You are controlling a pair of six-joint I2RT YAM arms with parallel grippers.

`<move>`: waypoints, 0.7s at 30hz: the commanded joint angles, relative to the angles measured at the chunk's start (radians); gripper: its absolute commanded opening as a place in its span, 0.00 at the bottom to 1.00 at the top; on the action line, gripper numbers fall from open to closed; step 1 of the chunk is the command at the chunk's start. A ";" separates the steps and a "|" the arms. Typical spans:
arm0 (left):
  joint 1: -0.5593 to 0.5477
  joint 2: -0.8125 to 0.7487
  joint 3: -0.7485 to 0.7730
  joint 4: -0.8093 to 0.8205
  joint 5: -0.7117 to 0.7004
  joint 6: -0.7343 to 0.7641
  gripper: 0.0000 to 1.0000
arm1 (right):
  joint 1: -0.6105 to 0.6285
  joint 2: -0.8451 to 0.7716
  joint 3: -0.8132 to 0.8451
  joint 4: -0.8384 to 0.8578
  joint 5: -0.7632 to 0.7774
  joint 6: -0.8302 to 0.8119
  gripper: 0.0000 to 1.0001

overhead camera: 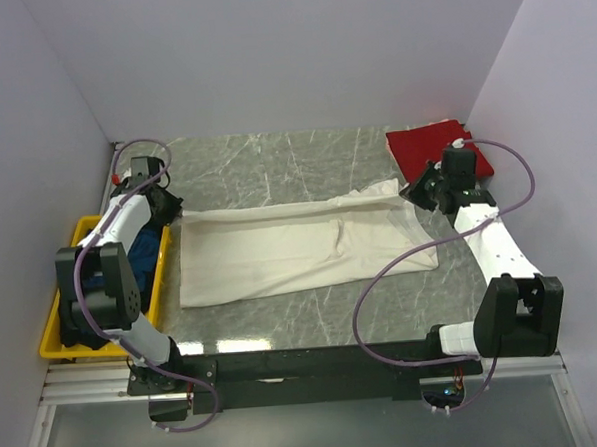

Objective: Fold and stack the t-shirts
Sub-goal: Fold the tshirt

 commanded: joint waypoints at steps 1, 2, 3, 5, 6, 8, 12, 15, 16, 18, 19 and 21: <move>0.010 -0.050 0.004 0.014 0.020 0.014 0.01 | -0.013 -0.045 -0.011 0.001 -0.022 0.000 0.00; 0.012 -0.050 0.004 0.012 0.023 0.015 0.01 | -0.013 -0.048 -0.017 -0.001 -0.031 0.000 0.00; 0.013 -0.053 0.004 0.011 0.025 0.015 0.01 | -0.013 -0.051 -0.024 0.001 -0.031 0.000 0.00; 0.012 -0.064 -0.004 0.011 0.028 0.015 0.01 | -0.018 -0.058 -0.046 0.002 -0.034 0.000 0.00; 0.012 -0.069 -0.016 0.012 0.031 0.015 0.01 | -0.018 -0.061 -0.052 0.004 -0.034 -0.002 0.00; 0.013 -0.079 -0.030 0.017 0.045 0.011 0.01 | -0.030 -0.072 -0.073 0.007 -0.042 -0.002 0.00; 0.012 -0.104 -0.083 0.033 0.059 0.005 0.01 | -0.047 -0.089 -0.115 0.011 -0.072 0.001 0.00; 0.012 -0.128 -0.108 0.044 0.068 0.002 0.01 | -0.053 -0.097 -0.144 0.016 -0.080 0.002 0.00; 0.012 -0.136 -0.128 0.044 0.072 -0.003 0.01 | -0.056 -0.101 -0.152 0.016 -0.089 0.003 0.00; 0.012 -0.164 -0.157 0.050 0.073 -0.008 0.01 | -0.062 -0.106 -0.178 0.025 -0.095 0.003 0.00; 0.012 -0.171 -0.165 0.052 0.071 -0.009 0.01 | -0.064 -0.107 -0.184 0.027 -0.100 0.003 0.00; 0.012 -0.188 -0.178 0.056 0.066 -0.011 0.01 | -0.073 -0.109 -0.196 0.031 -0.109 0.001 0.00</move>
